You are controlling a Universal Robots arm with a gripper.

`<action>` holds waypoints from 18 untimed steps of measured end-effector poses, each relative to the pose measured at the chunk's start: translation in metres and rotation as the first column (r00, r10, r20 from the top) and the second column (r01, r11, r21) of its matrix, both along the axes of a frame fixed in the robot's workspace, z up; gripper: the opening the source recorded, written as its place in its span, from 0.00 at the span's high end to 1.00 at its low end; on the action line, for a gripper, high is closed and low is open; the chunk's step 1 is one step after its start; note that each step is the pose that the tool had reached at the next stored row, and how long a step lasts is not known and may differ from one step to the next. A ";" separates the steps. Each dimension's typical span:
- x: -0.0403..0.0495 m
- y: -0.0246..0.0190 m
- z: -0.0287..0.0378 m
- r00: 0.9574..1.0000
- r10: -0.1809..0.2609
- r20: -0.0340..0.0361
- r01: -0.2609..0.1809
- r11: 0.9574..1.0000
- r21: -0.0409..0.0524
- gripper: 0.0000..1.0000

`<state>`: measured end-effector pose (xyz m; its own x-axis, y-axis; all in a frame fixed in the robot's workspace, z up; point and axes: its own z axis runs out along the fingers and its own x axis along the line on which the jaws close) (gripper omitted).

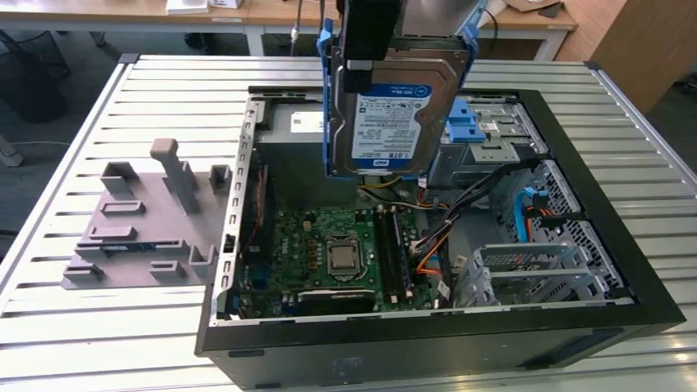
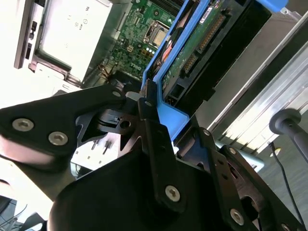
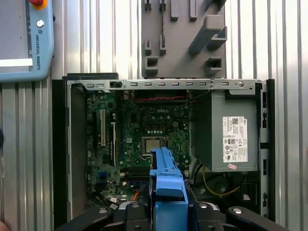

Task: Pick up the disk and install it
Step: 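Insert the disk into the insertion slot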

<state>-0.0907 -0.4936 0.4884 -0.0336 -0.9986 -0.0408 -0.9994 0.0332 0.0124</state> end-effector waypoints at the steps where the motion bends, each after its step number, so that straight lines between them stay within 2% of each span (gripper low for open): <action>1: 0.0000 -0.0018 -0.0001 1.000 0.000 0.000 0.000 1.000 0.000 0.63; 4: 0.0000 -0.0061 -0.0002 1.000 0.000 0.000 0.000 1.000 0.000 0.63; 7: 0.0010 -0.0074 -0.0006 1.000 0.000 0.000 0.000 1.000 0.000 0.63; 10: 0.0069 -0.0078 -0.0009 1.000 0.000 0.000 0.000 1.000 0.000 0.63; 14: 0.0195 -0.0079 -0.0014 1.000 0.000 0.000 0.000 1.000 0.000 0.63; 18: 0.0256 -0.0082 -0.0018 1.000 0.000 -0.001 0.000 1.000 0.000 0.63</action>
